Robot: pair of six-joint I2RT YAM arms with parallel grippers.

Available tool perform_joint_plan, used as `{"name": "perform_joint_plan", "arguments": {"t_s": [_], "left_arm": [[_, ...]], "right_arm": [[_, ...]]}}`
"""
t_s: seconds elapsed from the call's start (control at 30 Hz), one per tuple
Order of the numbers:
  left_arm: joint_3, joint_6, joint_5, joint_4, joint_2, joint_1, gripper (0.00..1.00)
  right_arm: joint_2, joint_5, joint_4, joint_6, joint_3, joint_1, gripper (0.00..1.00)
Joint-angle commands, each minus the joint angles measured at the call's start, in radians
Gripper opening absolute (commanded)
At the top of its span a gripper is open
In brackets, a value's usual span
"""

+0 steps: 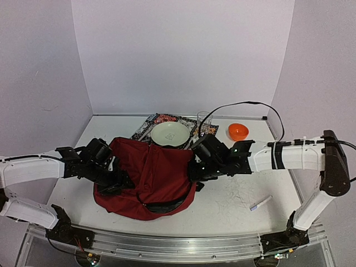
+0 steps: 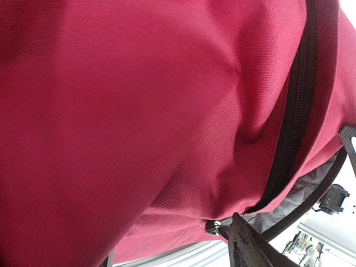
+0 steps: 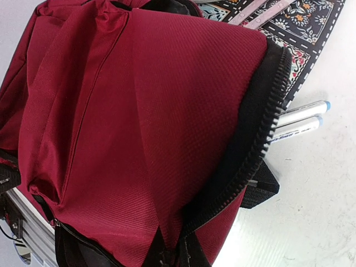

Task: Pack the student bag
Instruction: Move the student bag to the center of the board.

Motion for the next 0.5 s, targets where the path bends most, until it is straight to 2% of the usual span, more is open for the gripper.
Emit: {"name": "perform_joint_plan", "arguments": {"t_s": [0.0,0.1,0.17,0.3,0.47], "left_arm": [[0.002,-0.029,-0.011,0.072,0.017,-0.016,0.71],[-0.011,-0.036,-0.023,0.096,0.020,-0.016,0.69],[-0.016,-0.038,-0.021,0.114,0.027,-0.016,0.66],[-0.018,-0.036,-0.004,0.142,0.048,-0.017,0.59],[-0.010,-0.030,0.017,0.147,0.039,-0.019,0.58]], "right_arm": [[0.003,0.039,-0.075,-0.048,0.076,0.005,0.25],[0.009,0.086,-0.136,-0.070,0.138,0.047,0.44],[0.024,0.117,-0.183,-0.085,0.191,0.082,0.52],[0.049,0.149,-0.224,-0.098,0.263,0.149,0.58],[0.064,0.168,-0.228,-0.097,0.299,0.188,0.59]]}}
